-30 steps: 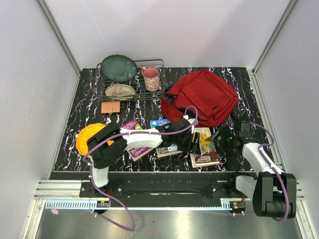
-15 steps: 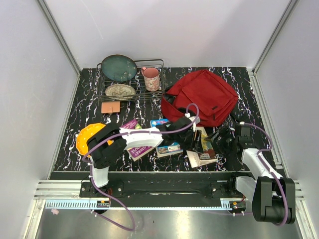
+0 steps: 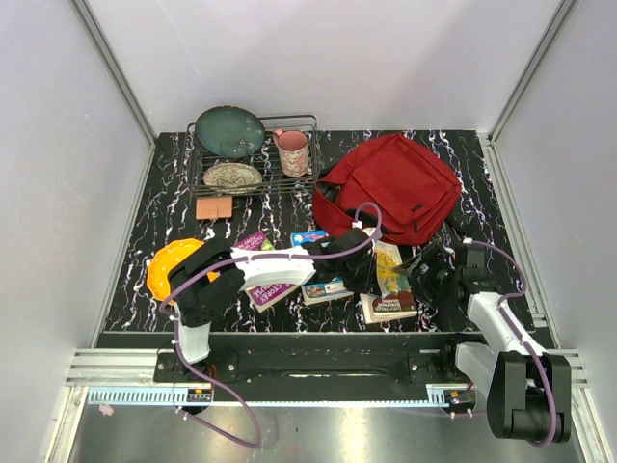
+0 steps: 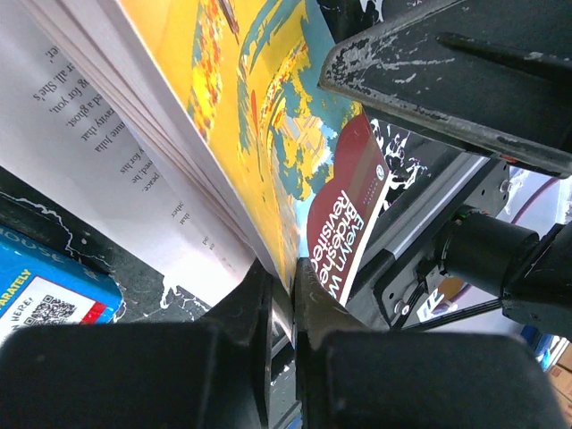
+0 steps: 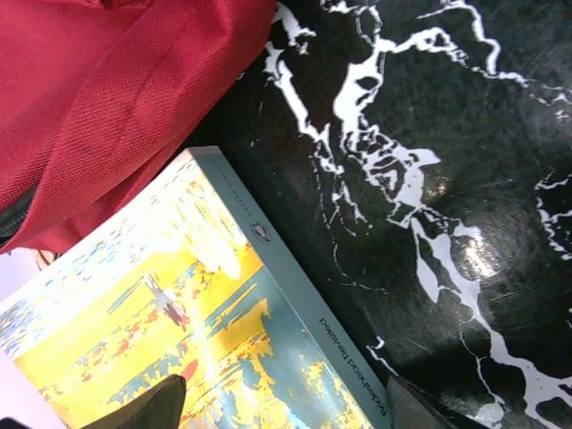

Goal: Pack the student bag
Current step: Pick up the book from the center of the board.

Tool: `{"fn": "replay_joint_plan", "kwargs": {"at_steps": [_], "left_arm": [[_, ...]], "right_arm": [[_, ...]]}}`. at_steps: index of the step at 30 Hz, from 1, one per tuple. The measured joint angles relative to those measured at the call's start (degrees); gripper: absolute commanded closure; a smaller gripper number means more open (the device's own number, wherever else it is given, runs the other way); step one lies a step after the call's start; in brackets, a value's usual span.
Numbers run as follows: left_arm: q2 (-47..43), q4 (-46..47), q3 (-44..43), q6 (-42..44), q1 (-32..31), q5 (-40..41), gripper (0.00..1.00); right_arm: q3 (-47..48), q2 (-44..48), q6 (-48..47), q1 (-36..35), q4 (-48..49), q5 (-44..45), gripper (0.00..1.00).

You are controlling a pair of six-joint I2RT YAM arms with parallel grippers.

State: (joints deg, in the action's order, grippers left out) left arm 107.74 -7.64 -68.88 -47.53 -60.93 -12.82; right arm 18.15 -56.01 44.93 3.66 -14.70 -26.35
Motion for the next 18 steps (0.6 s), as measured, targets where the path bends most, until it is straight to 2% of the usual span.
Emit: {"fn": "replay_joint_plan", "kwargs": {"at_steps": [4,9,14,18], "left_arm": [[-1.6,0.52,1.36,1.53,-0.42,0.17,1.0],[-10.32,-1.4,5.99,4.44,-1.36,0.7,1.0],[-18.47,-5.4,6.69,7.17,-1.75,1.33,1.0],[-21.44,-6.82,6.69,9.49,-1.73,1.9,1.0]], "right_arm": [[0.0,2.08,0.11,-0.22,-2.19,-0.28,0.0],[0.02,6.6,-0.09,-0.35,-6.36,-1.11,0.0],[0.31,12.2,-0.13,-0.35,-5.6,-8.33,0.0],[0.31,17.09,1.55,-0.35,-2.34,-14.36,0.0]]}}
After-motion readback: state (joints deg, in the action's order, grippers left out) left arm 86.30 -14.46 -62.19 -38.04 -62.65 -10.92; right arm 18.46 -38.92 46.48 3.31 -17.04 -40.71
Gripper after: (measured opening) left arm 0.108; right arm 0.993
